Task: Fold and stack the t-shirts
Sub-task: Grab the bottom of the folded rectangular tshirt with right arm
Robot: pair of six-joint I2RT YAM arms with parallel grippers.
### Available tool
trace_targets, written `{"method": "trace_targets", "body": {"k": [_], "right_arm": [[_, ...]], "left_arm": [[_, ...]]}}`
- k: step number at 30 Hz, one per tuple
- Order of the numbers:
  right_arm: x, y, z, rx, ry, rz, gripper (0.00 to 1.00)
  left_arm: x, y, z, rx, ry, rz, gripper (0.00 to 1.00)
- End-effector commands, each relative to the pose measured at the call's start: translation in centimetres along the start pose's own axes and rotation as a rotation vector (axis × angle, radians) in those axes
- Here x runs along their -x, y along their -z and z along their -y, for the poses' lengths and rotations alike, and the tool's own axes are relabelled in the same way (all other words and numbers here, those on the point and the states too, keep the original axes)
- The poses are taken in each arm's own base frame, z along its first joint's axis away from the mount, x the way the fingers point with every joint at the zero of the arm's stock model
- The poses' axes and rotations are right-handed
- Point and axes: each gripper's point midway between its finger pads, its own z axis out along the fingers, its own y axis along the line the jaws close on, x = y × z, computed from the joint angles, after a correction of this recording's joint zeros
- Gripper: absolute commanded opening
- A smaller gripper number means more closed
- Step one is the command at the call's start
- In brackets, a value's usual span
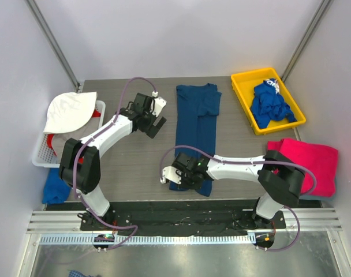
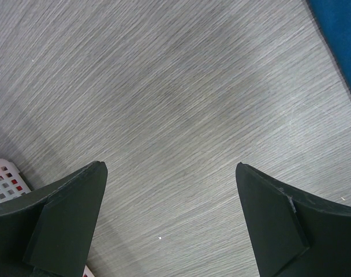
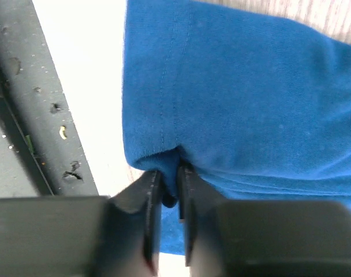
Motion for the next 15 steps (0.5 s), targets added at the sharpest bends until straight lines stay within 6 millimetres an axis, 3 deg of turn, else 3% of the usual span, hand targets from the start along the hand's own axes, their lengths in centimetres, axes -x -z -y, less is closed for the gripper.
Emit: {"method": "trace_targets", "body": {"k": [1,5,15], "right_arm": [[-2.1,-2.5,0.1,0.002,0.005,-0.065,0.12],[-1.7,-1.5,-0.7,0.054,0.002,-0.066,0.01],[2.0,2.8,-4.4,0.165,0.108,-0.010,0.01]], "left_arm": [[1.7,1.2,-1.0,0.022,0.002,0.079,1.00],[1.6,1.2,-1.1,0.025,0.004,0.076,1.00],[1.5,0.5,-1.3,0.035,-0.003,0.063,1.00]]}}
